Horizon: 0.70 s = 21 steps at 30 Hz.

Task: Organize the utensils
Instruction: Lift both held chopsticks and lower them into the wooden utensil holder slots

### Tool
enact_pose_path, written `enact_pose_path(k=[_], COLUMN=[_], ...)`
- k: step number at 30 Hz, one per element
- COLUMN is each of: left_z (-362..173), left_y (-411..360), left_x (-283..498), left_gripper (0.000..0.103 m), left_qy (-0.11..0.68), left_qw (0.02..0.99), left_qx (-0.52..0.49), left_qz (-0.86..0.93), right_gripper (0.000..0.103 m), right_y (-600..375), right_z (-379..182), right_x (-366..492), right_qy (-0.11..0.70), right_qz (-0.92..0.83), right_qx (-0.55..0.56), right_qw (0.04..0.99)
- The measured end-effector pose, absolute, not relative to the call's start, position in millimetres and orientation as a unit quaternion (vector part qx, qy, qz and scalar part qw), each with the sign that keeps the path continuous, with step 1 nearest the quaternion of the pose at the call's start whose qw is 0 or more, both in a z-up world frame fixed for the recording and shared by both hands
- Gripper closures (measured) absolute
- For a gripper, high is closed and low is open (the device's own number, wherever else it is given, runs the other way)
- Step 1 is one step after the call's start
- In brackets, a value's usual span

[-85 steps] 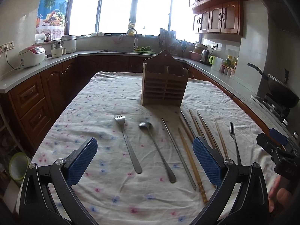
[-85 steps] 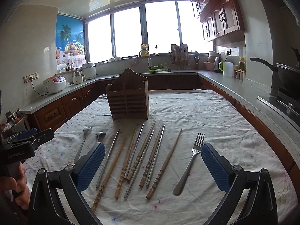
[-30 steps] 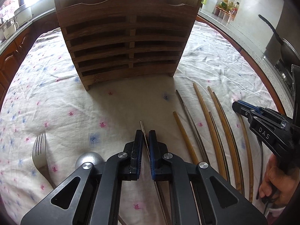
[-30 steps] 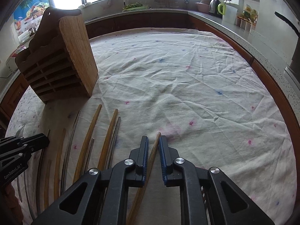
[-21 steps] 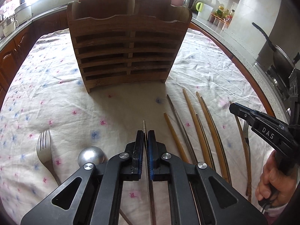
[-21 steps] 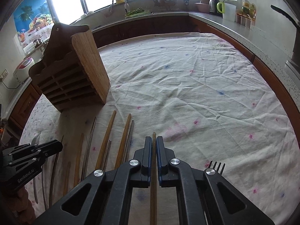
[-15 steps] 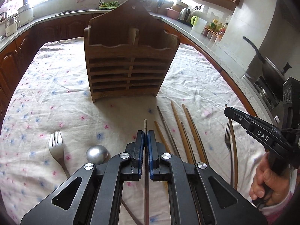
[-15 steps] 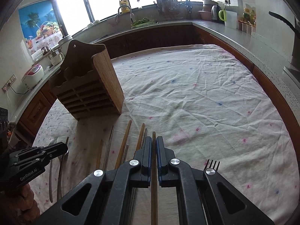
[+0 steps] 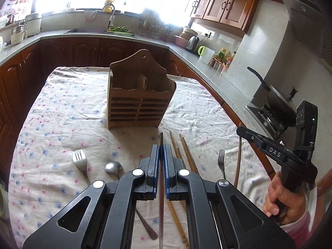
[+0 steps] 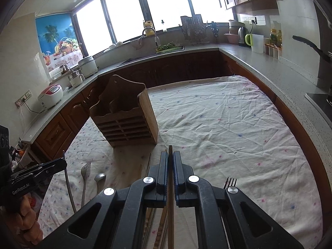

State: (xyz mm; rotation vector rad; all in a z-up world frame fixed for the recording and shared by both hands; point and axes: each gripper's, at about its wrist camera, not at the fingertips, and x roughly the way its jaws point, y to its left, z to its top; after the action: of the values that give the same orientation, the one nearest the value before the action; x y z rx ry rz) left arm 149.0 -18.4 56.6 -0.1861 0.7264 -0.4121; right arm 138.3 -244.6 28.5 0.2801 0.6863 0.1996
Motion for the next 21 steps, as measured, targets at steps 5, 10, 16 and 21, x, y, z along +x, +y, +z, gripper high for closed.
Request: enact_pose_path(k=[5, 10, 16, 21], left_z=[72, 86, 101, 113], left_y=[-8, 1, 9, 14], left_x=[132, 123, 122, 126], left_gripper=[0.100, 0.100, 0.100, 0.100], left_qy=[0.331, 0.308, 0.284, 0.264], left_qw=[0.916, 0.923, 0.931, 0.938], left_qx=[-0.100, -0.104, -0.107, -0.109], left_qz=[-0.205, -0.205, -0.203, -0.199], right_gripper=[0.098, 0.098, 0.098, 0.098], right_y=[-243, -242, -241, -239], right_z=[50, 77, 98, 109], right_x=[123, 113, 116, 124], right_qy=[0.309, 0.278, 0.250, 0.234], right_qz=[0.105, 0.114, 0.119, 0.124], right_qx=[0.136, 0.133, 0.131, 0.131], right_qw=[0.935, 0.945, 0.952, 0.955])
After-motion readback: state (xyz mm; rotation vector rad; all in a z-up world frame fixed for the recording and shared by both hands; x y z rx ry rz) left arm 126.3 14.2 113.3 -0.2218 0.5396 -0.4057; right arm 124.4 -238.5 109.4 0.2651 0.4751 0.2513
